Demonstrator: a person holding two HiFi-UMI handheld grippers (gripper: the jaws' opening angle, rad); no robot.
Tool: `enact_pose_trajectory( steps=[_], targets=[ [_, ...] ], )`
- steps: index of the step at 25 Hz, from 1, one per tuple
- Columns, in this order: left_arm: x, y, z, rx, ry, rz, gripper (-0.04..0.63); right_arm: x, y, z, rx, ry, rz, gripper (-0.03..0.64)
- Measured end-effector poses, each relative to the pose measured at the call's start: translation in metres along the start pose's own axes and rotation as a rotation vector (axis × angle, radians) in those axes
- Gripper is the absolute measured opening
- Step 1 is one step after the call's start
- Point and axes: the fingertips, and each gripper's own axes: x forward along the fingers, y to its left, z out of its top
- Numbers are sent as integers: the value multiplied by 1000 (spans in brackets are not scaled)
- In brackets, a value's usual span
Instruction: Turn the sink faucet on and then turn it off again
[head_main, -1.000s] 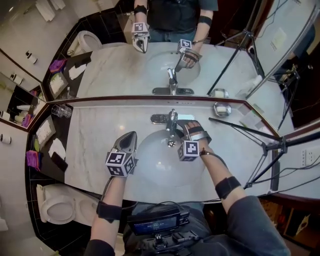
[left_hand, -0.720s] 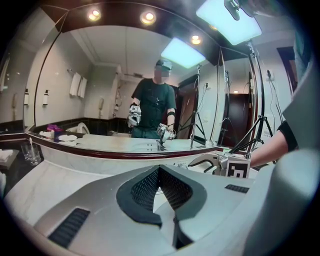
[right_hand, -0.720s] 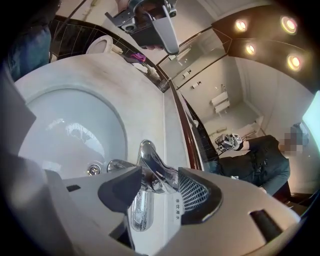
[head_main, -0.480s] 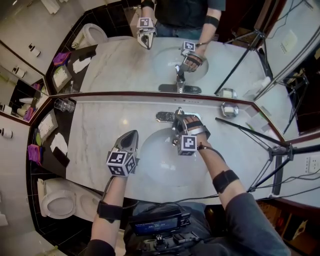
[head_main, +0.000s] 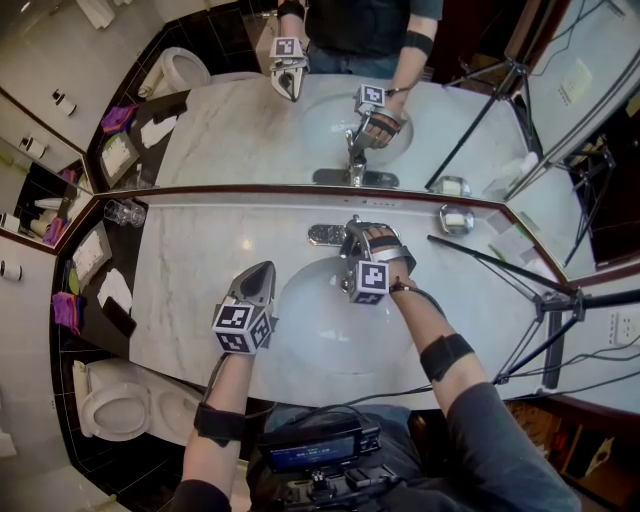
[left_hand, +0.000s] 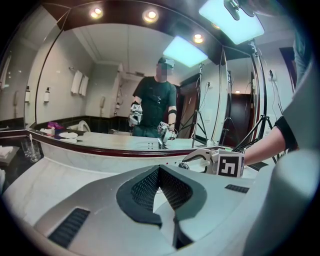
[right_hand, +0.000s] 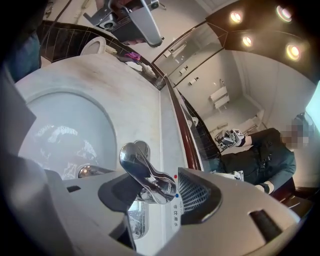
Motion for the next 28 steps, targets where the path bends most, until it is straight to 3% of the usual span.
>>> enact_pose_trajectory(
  steps=[11,18,28],
  targets=[
    [1,-2,-2,2,2,-3,0,3,-1,-4,64,-4,53,256],
    [2,-2,-2,2,5,-7,0,4,-27,-11,281,-11,86,253],
    [5,-4,4,8,0,-15,0,8,-27,-16,376,-16,170,253]
  ],
)
